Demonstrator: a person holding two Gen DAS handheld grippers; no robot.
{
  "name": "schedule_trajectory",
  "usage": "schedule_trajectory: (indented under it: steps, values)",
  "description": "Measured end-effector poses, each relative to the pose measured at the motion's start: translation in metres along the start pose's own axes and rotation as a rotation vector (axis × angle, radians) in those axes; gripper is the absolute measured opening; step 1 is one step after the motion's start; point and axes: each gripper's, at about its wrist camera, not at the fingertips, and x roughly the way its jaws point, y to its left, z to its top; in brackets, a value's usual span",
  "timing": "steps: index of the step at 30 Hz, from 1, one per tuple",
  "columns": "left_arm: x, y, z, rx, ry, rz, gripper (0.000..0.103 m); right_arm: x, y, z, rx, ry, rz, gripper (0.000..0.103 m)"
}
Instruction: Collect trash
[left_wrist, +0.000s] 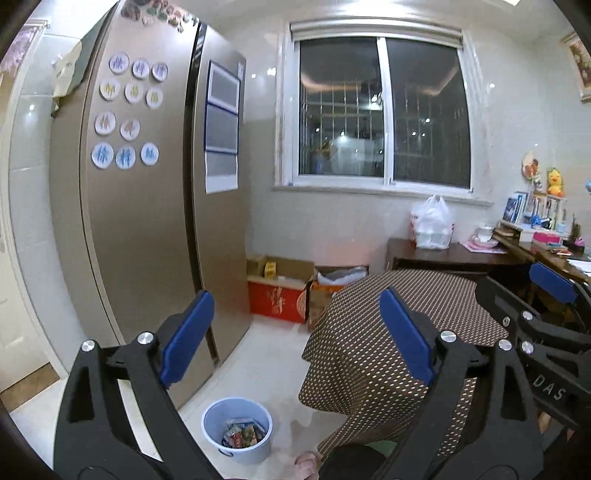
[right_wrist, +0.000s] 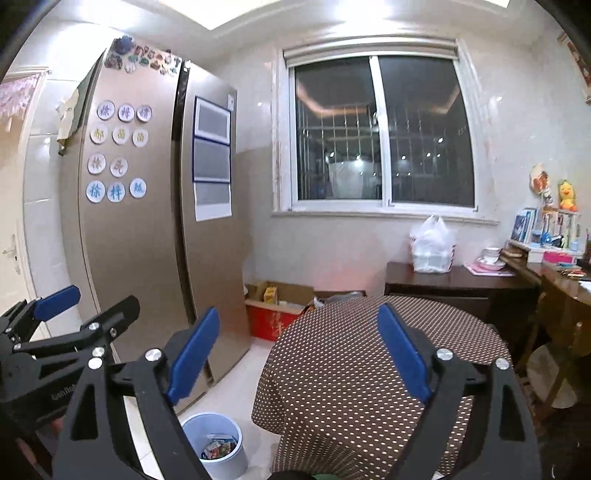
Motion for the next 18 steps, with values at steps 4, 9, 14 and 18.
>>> schedule_trajectory:
  steps: [4, 9, 14, 18]
  values:
    - [-0.017, -0.007, 0.007, 0.018, -0.035, -0.01, 0.09, -0.028, -0.007, 0.006, 0.007, -0.039, -0.015, 0.091]
    - [-0.036, -0.015, 0.016, 0.025, -0.083, -0.018, 0.09, -0.05, -0.016, 0.012, 0.019, -0.079, -0.036, 0.093]
    - [-0.045, -0.021, 0.021, 0.032, -0.105, -0.021, 0.09, -0.065, -0.023, 0.014, 0.033, -0.107, -0.038, 0.094]
    - [-0.049, -0.025, 0.022, 0.034, -0.109, -0.024, 0.09, -0.07, -0.024, 0.017, 0.03, -0.115, -0.055, 0.095]
